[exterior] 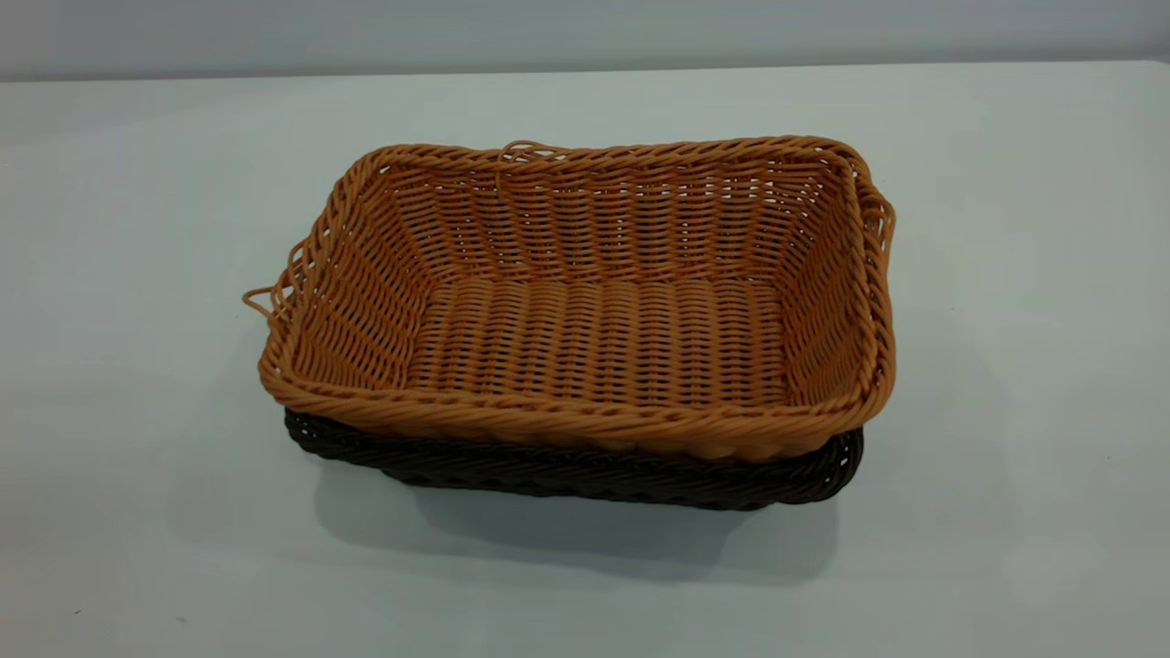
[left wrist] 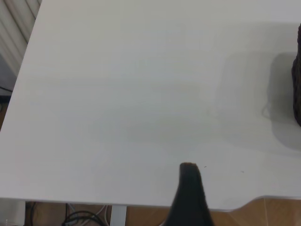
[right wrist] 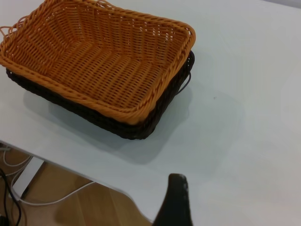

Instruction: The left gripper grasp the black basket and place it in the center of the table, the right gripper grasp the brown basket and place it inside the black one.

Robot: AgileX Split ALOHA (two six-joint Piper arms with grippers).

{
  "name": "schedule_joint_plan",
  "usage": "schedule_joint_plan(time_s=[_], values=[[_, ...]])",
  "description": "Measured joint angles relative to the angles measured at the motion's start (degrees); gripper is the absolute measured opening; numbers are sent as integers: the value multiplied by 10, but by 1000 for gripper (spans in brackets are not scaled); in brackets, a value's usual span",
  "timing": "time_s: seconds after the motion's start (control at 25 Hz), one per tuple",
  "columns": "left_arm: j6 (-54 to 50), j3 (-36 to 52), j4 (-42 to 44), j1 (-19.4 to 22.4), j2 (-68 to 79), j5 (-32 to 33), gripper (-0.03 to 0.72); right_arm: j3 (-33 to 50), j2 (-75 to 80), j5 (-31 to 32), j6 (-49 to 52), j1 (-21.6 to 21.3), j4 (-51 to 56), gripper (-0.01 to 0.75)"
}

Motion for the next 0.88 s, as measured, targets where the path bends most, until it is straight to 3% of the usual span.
schedule_joint_plan(time_s=[0.44, 0.76, 0.88], values=[[-1, 0, 0, 0, 0, 0, 527, 0, 0, 0, 0, -9, 0, 584], [0, 0, 0, 0, 0, 0, 527, 0, -1, -2, 23, -145, -21, 584], [-1, 0, 0, 0, 0, 0, 527, 0, -12, -4, 59, -170, -46, 584]])
